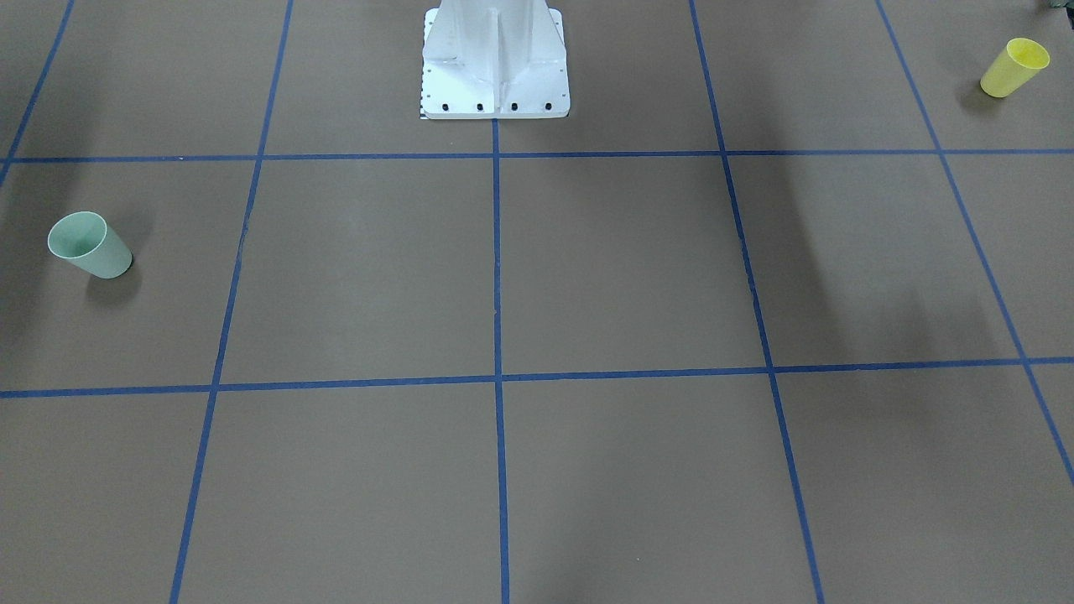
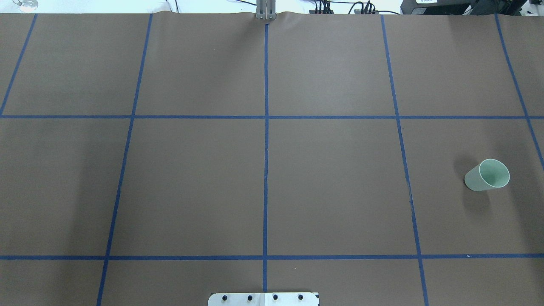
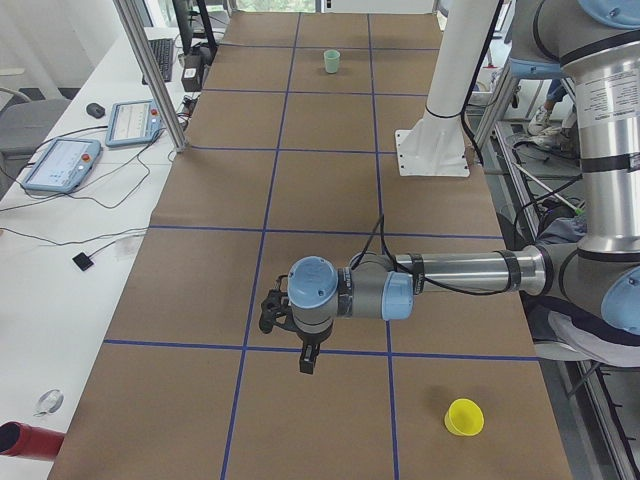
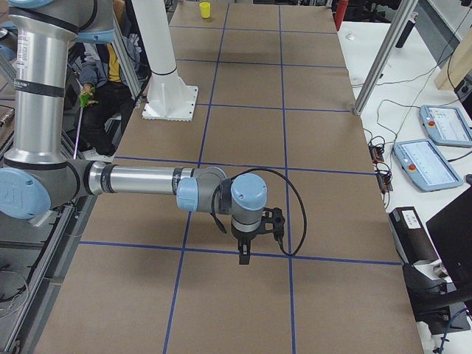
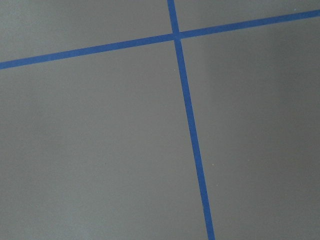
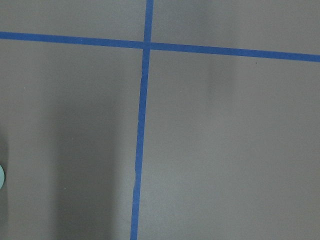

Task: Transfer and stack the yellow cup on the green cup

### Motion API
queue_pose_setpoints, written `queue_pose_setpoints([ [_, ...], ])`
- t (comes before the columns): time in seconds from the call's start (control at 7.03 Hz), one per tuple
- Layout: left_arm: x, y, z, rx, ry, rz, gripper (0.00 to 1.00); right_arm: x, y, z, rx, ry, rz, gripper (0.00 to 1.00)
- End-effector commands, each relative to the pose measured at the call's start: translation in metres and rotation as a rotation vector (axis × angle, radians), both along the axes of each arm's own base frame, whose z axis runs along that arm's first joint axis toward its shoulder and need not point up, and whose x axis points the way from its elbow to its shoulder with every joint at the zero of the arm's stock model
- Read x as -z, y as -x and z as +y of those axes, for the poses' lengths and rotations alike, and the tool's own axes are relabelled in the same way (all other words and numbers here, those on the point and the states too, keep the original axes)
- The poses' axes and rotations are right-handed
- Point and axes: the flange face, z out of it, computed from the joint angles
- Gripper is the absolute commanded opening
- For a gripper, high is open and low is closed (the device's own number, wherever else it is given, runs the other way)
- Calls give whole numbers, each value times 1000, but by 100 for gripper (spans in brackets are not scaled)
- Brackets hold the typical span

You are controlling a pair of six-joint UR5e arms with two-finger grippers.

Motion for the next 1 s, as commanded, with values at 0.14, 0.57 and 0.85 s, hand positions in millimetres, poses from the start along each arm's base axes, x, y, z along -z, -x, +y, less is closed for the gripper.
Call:
queue_pose_setpoints([
  [0.14, 15, 0, -1, 3, -25, 4, 100, 0, 0, 1, 2, -1, 0, 100],
  [0.57, 37, 1, -11, 8, -69, -7, 100, -1, 0, 1, 2, 0, 0, 100],
  [0.85, 83, 1, -29, 5, -178, -7, 100, 0, 0, 0, 3, -6, -2, 100],
])
